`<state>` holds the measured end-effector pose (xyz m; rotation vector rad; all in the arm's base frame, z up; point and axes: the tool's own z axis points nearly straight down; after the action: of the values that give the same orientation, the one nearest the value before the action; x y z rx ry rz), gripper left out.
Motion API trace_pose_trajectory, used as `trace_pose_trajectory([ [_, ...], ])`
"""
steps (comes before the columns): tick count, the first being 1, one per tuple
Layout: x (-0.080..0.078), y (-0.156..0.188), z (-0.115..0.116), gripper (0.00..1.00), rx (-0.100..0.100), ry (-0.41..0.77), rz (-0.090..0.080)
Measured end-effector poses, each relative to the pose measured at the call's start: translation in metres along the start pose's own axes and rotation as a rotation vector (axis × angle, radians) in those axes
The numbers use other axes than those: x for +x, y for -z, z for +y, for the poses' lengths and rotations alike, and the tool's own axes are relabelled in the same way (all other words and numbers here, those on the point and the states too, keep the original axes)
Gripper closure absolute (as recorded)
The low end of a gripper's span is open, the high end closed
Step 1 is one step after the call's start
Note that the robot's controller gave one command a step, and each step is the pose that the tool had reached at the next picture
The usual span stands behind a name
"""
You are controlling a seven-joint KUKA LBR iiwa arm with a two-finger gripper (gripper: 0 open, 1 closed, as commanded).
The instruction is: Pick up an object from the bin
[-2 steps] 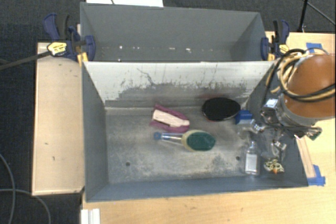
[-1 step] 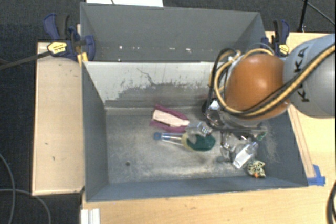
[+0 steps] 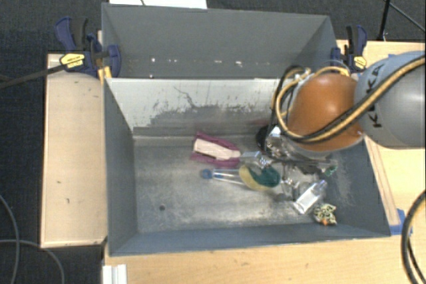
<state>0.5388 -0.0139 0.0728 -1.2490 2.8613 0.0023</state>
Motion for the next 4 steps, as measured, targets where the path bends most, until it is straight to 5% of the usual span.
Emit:
trace_pose_trajectory([
  [1,0.000,0.002,0.002,1.00,-0.001,0.001,0.003],
  [2,0.020,-0.001,-0.089,1.00,-0.023,0.037,0.025],
  [3,-0.011,0.128,-0.055,1.00,0.001,0.108,0.010],
  [4,-0.009,0.123,-0.055,0.00,-0.007,0.102,0.015],
])
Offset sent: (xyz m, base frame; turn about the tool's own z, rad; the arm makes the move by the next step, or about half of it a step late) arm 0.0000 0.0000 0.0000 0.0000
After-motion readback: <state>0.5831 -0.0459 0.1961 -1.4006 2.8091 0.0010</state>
